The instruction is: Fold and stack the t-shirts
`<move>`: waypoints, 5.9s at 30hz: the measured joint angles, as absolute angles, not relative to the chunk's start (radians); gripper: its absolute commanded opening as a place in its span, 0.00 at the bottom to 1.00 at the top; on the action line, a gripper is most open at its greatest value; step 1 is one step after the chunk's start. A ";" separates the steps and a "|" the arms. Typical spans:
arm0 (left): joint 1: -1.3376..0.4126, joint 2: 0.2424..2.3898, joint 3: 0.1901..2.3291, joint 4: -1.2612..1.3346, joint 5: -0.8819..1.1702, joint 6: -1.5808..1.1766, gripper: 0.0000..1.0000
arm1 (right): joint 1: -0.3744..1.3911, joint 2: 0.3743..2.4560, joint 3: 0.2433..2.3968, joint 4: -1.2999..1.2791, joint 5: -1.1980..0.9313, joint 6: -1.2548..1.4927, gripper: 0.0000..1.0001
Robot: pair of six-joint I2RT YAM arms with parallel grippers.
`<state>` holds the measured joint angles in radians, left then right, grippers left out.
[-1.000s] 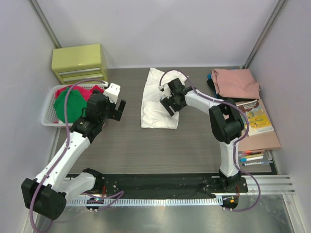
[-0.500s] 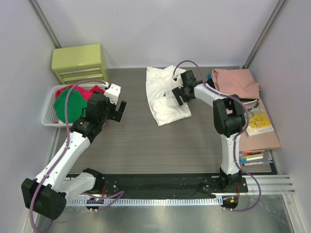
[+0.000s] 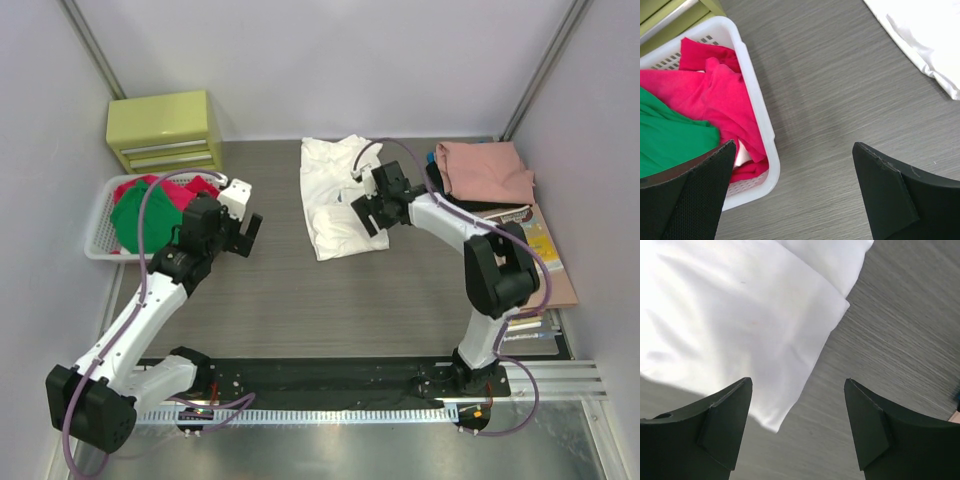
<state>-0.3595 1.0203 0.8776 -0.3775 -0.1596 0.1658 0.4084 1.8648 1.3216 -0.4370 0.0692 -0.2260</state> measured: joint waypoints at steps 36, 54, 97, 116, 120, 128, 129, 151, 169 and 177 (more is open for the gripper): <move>-0.660 1.861 1.225 -0.376 0.232 -0.181 0.00 | 0.382 1.953 1.455 -0.424 0.084 -0.161 0.01; -0.659 1.887 1.299 -0.349 0.231 -0.192 0.00 | 0.313 1.953 1.455 -0.425 0.031 -0.173 0.01; -0.656 1.991 1.346 -0.360 0.056 -0.171 0.00 | 0.460 1.929 1.293 -0.424 -0.168 -0.079 0.01; -0.656 1.990 1.347 -0.358 0.081 -0.180 0.00 | 0.378 2.059 1.454 -0.415 -0.142 -0.109 0.01; -0.656 1.990 1.347 -0.356 0.088 -0.180 0.00 | 0.373 2.112 1.528 -0.400 -0.128 -0.114 0.01; -0.656 1.988 1.344 -0.355 0.091 -0.179 0.00 | 0.365 2.073 1.465 -0.364 -0.130 -0.122 0.01; -0.656 1.988 1.344 -0.356 0.091 -0.179 0.00 | 0.362 2.056 1.443 -0.366 -0.133 -0.122 0.01; -0.656 1.965 1.316 -0.365 0.083 -0.171 0.00 | 0.381 1.772 1.277 -0.514 -0.112 -0.184 0.01; -0.656 1.943 1.287 -0.363 0.081 -0.155 0.00 | 0.361 2.095 1.668 -0.487 -0.081 -0.144 0.01; -0.656 1.930 1.271 -0.365 0.081 -0.151 0.00 | 0.379 2.085 1.578 -0.489 -0.119 -0.125 0.01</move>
